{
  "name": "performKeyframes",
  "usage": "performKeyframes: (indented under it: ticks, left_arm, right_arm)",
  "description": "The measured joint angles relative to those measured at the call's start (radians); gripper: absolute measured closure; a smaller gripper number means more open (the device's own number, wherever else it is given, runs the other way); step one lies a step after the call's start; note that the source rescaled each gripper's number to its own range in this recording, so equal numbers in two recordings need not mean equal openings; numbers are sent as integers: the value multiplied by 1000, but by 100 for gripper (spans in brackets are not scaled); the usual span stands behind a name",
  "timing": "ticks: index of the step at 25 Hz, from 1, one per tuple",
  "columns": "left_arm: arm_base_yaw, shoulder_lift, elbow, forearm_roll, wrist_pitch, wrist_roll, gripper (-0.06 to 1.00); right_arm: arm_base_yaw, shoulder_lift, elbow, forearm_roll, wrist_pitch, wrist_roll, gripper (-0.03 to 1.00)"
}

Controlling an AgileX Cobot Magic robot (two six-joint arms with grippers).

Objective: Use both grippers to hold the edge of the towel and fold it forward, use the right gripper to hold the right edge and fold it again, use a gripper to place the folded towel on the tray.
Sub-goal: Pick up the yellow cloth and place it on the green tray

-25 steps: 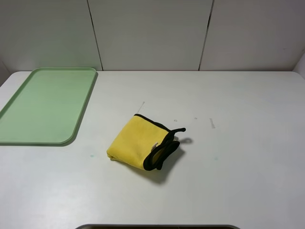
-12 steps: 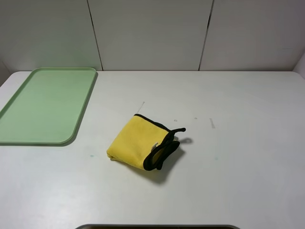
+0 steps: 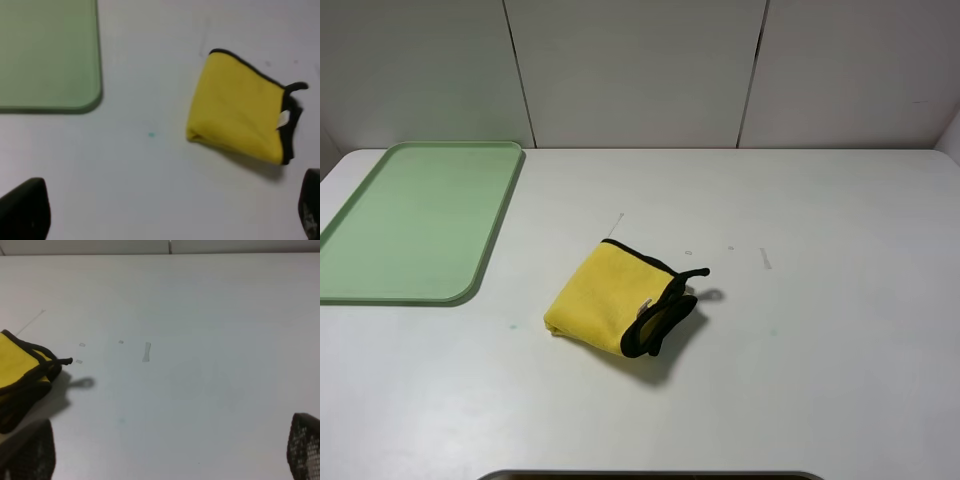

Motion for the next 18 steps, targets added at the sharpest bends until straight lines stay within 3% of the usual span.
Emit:
performKeyframes:
  ticks: [13,18]
  left_arm:
    - [0,599,-4,-304,-254,326,-5]
    - [0,772,-5,-371,-342,423,-5]
  right_arm:
    - [0,0,0,0,0,0,-3]
    - [0,0,0,0,0,0,-3]
